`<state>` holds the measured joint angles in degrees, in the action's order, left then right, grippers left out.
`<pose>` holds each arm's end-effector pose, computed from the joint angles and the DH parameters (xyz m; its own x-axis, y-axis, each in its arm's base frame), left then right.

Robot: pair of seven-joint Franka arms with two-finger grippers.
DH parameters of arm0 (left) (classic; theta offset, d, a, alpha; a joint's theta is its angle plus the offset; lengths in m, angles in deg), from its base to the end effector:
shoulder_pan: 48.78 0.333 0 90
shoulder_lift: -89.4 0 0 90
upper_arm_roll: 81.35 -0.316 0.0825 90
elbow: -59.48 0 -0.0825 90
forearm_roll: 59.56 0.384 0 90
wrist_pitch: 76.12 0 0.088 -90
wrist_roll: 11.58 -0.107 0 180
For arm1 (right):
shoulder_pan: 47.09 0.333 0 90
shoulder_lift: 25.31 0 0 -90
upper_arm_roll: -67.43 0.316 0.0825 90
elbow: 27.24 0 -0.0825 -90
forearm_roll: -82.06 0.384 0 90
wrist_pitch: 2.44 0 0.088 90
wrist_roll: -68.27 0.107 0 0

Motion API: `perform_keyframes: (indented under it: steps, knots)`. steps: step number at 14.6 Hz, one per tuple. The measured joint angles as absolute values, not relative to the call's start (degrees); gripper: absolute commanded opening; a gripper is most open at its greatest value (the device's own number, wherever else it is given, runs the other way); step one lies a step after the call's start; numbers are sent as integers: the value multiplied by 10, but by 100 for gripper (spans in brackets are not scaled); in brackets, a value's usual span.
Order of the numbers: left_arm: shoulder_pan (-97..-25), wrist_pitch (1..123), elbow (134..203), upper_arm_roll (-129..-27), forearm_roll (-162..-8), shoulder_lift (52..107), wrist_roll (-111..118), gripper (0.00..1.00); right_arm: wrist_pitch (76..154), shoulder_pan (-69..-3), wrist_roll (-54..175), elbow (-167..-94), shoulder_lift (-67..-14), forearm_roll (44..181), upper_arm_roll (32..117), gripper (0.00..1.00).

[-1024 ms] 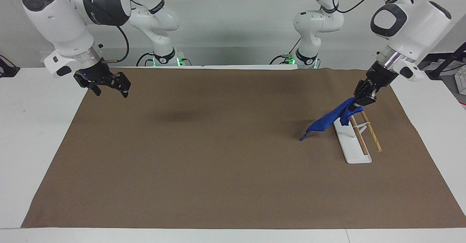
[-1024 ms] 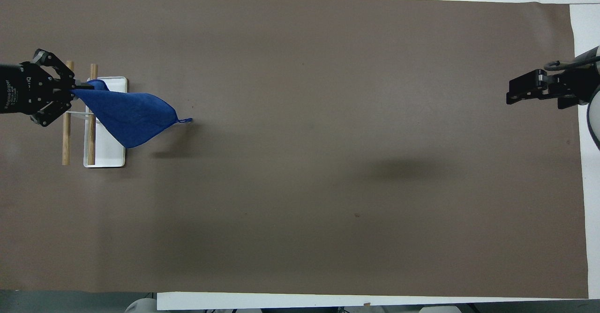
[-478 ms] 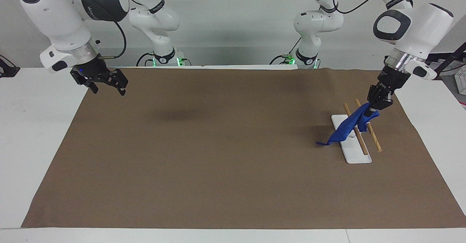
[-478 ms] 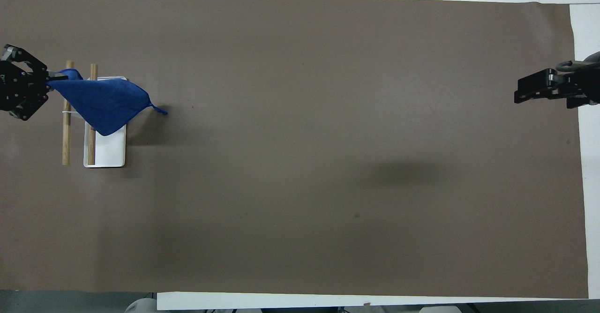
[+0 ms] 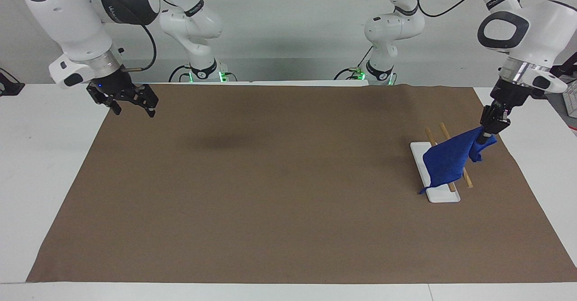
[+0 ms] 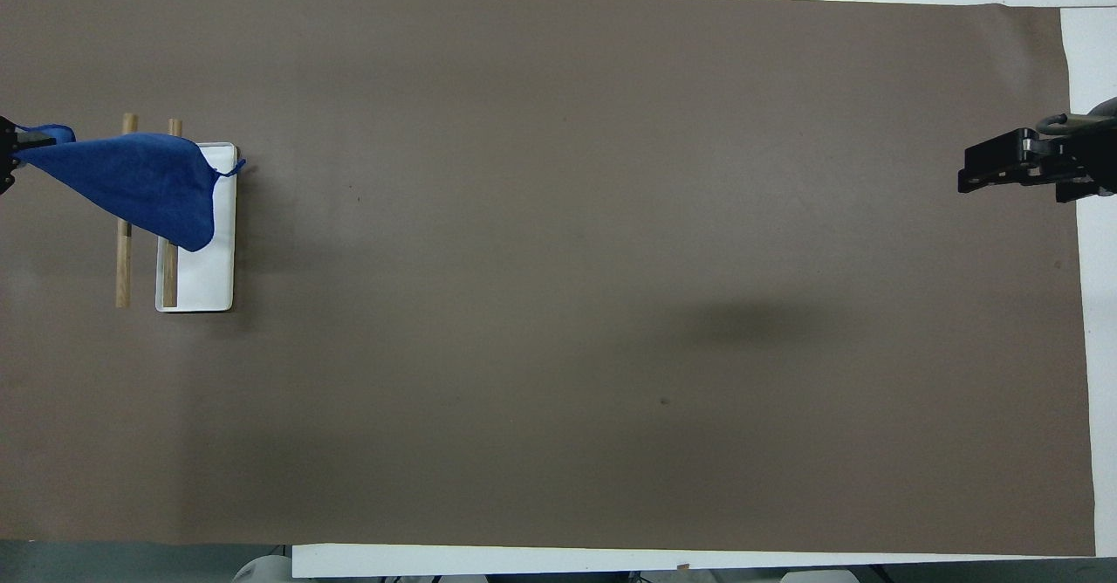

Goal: Right arm passes towel to left arm to hang
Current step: 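Drape the towel over the wooden sticks with the left gripper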

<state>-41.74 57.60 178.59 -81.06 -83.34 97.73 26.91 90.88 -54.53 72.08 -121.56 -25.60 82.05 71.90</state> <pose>0.5444 0.0576 0.5356 0.5186 0.8546 0.0281 0.7314 -0.4604 0.5031 0.5583 -0.0291 0.5910 0.9928 -0.1180 -0.0225 -0.1180 -0.9930 0.0013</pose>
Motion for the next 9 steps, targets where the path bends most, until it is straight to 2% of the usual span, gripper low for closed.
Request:
perform_keyframes:
  steps: [9]
  knots:
    - [-389,593,1789,-811,-833,975,143,1,907,-545,721,-1216,-256,821,719,100]
